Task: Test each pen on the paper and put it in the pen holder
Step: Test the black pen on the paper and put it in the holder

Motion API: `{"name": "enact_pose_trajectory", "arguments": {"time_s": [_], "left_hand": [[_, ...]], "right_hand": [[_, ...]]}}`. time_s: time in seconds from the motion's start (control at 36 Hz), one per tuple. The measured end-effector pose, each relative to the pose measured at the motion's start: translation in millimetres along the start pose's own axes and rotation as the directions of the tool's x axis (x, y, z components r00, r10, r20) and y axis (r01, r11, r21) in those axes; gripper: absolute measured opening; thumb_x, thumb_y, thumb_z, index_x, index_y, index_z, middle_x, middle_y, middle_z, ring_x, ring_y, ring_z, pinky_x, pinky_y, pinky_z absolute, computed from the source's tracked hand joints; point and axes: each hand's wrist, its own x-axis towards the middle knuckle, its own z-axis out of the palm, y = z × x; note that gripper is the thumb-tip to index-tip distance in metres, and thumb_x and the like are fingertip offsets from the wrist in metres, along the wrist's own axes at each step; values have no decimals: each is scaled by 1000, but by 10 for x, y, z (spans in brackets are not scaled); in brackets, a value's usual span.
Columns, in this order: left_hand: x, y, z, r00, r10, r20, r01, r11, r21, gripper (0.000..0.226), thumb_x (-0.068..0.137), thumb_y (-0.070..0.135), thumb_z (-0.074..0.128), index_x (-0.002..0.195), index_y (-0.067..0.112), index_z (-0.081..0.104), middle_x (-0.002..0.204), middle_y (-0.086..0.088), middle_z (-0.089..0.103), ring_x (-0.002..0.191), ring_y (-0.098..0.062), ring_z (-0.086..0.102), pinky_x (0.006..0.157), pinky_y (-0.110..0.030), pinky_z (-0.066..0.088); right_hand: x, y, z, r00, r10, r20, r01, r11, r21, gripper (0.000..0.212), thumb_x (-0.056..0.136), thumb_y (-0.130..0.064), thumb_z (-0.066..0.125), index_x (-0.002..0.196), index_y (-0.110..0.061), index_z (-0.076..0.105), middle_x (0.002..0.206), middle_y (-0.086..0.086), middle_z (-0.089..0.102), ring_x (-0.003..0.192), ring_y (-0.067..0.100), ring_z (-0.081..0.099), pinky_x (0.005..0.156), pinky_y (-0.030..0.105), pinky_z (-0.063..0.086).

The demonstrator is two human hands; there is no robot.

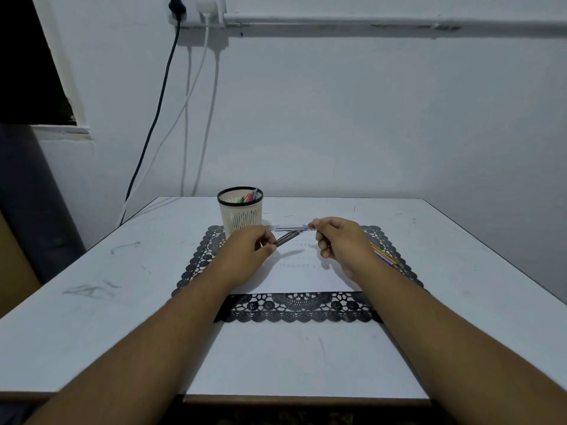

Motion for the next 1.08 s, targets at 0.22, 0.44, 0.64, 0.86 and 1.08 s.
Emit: {"name": "enact_pose_trajectory", "arguments": {"time_s": [0.22, 0.44, 0.64, 0.86, 1.08], "left_hand": [[-20, 0, 26, 1000, 0, 14, -1, 1000, 14, 5, 95, 14, 69, 93, 17, 72, 88, 3, 67, 83, -16, 60, 64, -13, 38], [-22, 2, 48, 1000, 19, 23, -19, 1000, -6, 7, 95, 15, 68, 91, 21, 70, 88, 5, 66, 80, -11, 58, 63, -13, 38], [0, -2, 32, 998, 56, -1, -56, 997, -54, 6, 95, 16, 69, 93, 21, 70, 92, 5, 67, 84, -7, 57, 67, -14, 40], [-12, 18, 47, 998, 62, -26, -65, 994, -93, 7, 95, 13, 69, 93, 19, 70, 91, 4, 68, 83, -6, 56, 69, -12, 41], [-23, 20, 61, 995, 85, -45, -89, 992, -86, 7, 95, 12, 69, 93, 20, 70, 90, 8, 65, 81, 0, 56, 68, -9, 40]], "right_hand": [[-31, -2, 8, 998, 48, 40, -52, 994, 99, 14, 96, 0, 68, 109, -2, 65, 96, 17, 78, 67, 22, 68, 57, 28, 59], [-86, -14, 90, 996, 3, 85, -12, 994, 104, 16, 93, -7, 74, 108, -4, 69, 106, 16, 78, 87, 26, 76, 65, 32, 64], [-107, -38, 116, 991, -6, 130, -11, 991, 133, 12, 93, -6, 74, 104, -4, 70, 106, 18, 78, 91, 28, 76, 70, 33, 64], [-129, -38, 119, 990, 37, 136, -59, 985, 161, 7, 95, -6, 71, 102, -3, 70, 97, 15, 77, 91, 29, 77, 69, 34, 64], [-180, -94, 100, 990, 31, 135, -38, 998, 52, 10, 96, -16, 73, 100, -8, 70, 101, 11, 79, 95, 30, 77, 64, 34, 61]]}}
